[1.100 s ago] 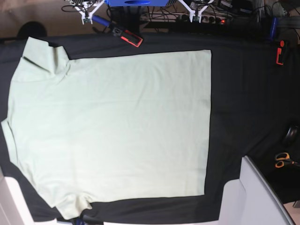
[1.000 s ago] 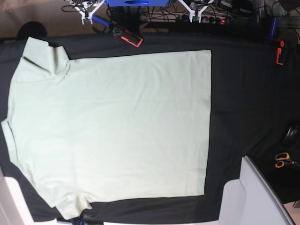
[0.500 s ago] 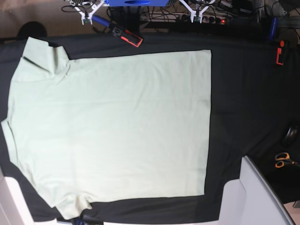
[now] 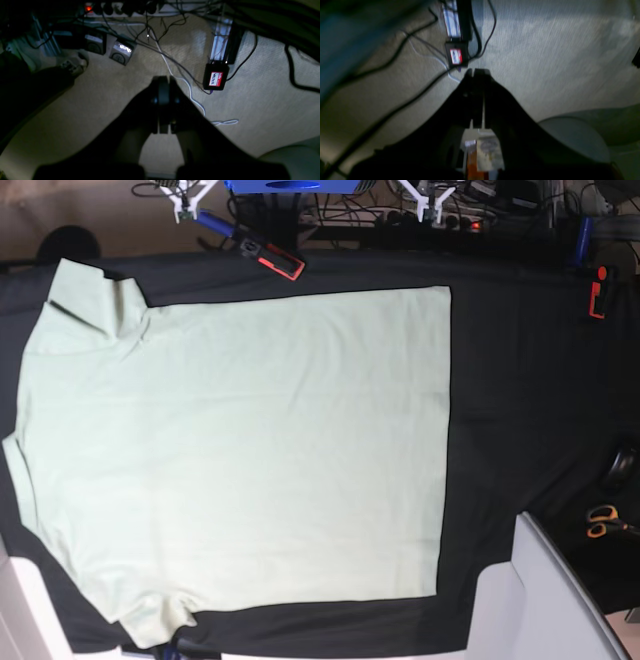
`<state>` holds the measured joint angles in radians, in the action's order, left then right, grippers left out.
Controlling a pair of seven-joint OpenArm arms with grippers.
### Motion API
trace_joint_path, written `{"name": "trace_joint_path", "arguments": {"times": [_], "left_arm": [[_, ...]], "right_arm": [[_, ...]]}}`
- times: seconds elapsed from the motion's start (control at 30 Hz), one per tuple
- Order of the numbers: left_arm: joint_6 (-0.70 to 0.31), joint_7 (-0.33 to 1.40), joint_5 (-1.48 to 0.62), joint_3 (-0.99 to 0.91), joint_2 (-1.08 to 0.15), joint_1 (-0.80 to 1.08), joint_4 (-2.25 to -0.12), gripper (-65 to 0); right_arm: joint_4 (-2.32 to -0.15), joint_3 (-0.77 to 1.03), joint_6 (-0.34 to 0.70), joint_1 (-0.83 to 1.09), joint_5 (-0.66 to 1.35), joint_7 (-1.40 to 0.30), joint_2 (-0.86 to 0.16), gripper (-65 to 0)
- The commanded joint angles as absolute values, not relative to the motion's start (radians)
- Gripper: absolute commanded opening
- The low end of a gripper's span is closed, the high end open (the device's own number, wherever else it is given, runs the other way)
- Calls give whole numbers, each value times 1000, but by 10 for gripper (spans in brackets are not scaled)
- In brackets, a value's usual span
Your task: Fold the T-shirt properly
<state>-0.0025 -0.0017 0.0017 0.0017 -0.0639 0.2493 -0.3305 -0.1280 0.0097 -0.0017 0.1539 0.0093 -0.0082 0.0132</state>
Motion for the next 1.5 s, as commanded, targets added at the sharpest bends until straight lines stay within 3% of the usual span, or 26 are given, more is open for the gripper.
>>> {"name": "trace_joint_path", "arguments": {"times": [0.0,0.17,0.33,0.57,0.93,1.07,1.2,1.3,1.37,1.47], "left_arm": [[2,-7,2,1,-79,294,-390,-650],[2,-4,1,-1,-111,464,-668,-650],[2,-1,-13,-2,-147,584,-871,-650],[2,-1,-280,12,-232,711,-1144,-650],[2,2,-326,-1,-326,905,-1626,-650],[4,4,-331,-2,-326,892,-1679,-650],[4,5,-332,-2,-323,845,-1678,-650],[4,50,-332,-2,-328,817,-1684,-650],[4,125,-332,-7,-328,788,-1685,-650],[4,200,-332,-61,-318,776,-1685,-650]], "right_arm": [[-156,10,-5,177,10,-1,7,-650],[-395,15,-5,317,10,-94,5,-650],[-866,22,-5,526,12,-298,7,-650],[-1362,176,-5,713,12,-483,41,-650],[-1745,325,-5,740,12,-657,44,-650],[-1888,348,-5,714,12,-659,44,-650],[-1894,364,-1,624,12,-661,44,-650],[-1894,377,113,581,91,-654,44,-650],[-1894,470,240,550,225,-659,45,-650],[-1865,644,352,507,415,-704,73,-650]]}}
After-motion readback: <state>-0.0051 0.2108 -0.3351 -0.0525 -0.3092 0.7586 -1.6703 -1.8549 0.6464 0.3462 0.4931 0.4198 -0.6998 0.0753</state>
